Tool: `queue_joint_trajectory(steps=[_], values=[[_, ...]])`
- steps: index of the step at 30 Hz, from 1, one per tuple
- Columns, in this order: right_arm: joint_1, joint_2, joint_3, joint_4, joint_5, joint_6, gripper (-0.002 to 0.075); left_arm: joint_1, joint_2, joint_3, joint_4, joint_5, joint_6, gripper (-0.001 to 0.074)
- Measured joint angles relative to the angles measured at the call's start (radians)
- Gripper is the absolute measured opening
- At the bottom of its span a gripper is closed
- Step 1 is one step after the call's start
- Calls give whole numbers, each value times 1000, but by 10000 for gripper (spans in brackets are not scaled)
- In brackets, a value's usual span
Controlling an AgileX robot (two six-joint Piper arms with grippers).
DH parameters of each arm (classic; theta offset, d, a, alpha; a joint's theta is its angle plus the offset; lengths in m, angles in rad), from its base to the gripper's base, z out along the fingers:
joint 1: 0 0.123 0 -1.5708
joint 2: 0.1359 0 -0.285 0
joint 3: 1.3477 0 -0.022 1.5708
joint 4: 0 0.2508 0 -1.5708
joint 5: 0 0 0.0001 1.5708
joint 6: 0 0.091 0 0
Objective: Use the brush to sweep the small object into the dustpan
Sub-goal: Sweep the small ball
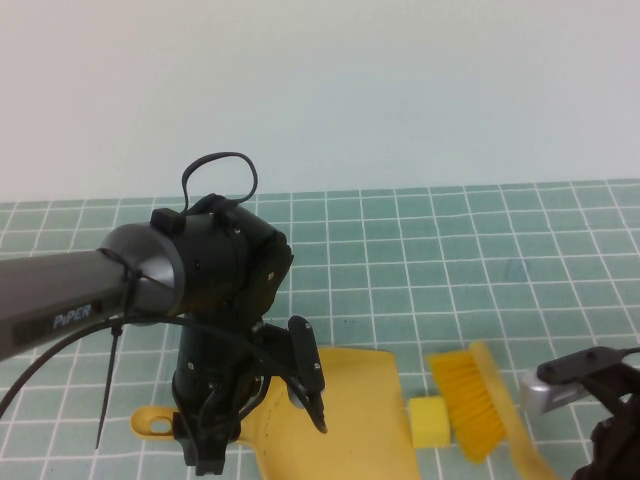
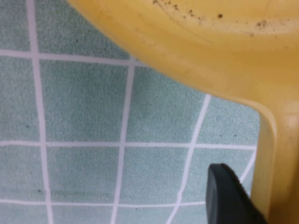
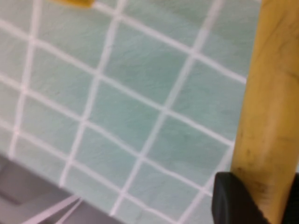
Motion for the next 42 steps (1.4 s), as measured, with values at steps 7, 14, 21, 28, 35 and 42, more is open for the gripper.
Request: queue_joint_trajectory(steps=[7,14,21,28,35,42], values=[[17,9,0,272,16,-280,169,0,0,0,-2,-2,0,0],[17,9,0,268,-3,-266,169,0,0,0,-11,-4,-2,0],[17,-15,0,58,-71,6,169,0,0,0,-19,-4,-2,0],[40,52,0,65,-12,-9,169,0,0,0,-26,-4,-2,0],[93,70,0,308,-31,-202,169,0,0,0,-26,-15,-2,0],[95,70,0,374,-53,-255,169,0,0,0,-26,-19,-2,0]])
